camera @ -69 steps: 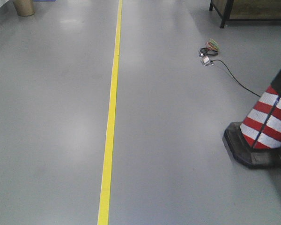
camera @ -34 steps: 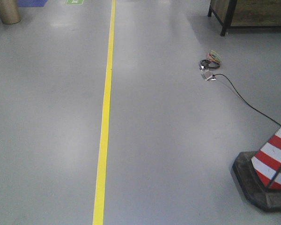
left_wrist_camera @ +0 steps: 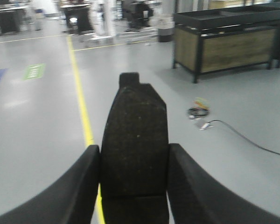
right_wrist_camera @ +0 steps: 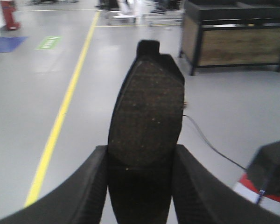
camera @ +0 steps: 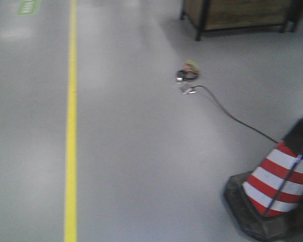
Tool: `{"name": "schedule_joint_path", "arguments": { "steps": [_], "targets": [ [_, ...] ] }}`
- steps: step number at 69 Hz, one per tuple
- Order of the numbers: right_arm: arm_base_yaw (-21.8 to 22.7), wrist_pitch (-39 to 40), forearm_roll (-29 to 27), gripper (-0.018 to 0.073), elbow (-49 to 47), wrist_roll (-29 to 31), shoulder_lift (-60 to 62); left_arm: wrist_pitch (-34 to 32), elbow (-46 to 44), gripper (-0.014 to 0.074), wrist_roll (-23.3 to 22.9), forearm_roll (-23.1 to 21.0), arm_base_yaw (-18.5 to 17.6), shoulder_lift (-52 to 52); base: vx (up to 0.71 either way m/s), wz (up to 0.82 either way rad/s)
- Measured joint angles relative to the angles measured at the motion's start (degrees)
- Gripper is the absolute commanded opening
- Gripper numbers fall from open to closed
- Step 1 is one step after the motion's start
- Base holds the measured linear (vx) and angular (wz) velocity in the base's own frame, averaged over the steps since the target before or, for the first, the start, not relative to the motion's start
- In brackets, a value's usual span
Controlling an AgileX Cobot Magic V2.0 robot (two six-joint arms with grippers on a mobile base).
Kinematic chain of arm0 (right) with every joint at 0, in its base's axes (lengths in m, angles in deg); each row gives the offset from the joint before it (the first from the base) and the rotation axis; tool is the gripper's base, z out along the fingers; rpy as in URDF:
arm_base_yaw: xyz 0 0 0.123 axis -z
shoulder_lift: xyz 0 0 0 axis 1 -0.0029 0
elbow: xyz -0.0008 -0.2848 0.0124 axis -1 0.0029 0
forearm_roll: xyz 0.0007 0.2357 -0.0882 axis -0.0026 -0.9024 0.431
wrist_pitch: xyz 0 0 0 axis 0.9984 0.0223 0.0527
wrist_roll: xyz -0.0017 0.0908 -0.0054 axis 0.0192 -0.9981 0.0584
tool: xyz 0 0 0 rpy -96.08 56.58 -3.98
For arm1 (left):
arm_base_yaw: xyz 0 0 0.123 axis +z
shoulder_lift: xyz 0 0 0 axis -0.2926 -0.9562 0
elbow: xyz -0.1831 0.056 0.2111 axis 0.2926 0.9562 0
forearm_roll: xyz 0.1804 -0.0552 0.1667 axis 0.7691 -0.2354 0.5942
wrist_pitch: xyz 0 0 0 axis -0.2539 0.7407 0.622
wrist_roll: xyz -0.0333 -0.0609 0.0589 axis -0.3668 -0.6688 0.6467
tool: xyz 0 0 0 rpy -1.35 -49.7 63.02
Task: Move and align brake pads A on conveyor
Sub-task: 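Drive the base along the yellow floor line past the cones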
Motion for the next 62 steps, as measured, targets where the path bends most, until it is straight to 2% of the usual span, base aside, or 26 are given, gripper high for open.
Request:
{"name": "schedule_joint_path", "arguments": {
  "steps": [37, 62],
  "targets": [
    [0.0, 0.0, 0.1, -0.0006, 0.0, 0.0, 0.0, 0.0, 0.0, -0.0006, 0.0, 0.1, 0.0, 0.0, 0.24, -0.98],
    [0.0, 0.0, 0.1, -0.0006, 0.0, 0.0, 0.0, 0.0, 0.0, -0.0006, 0.0, 0.1, 0.0, 0.0, 0.18, -0.8]
  ]
}}
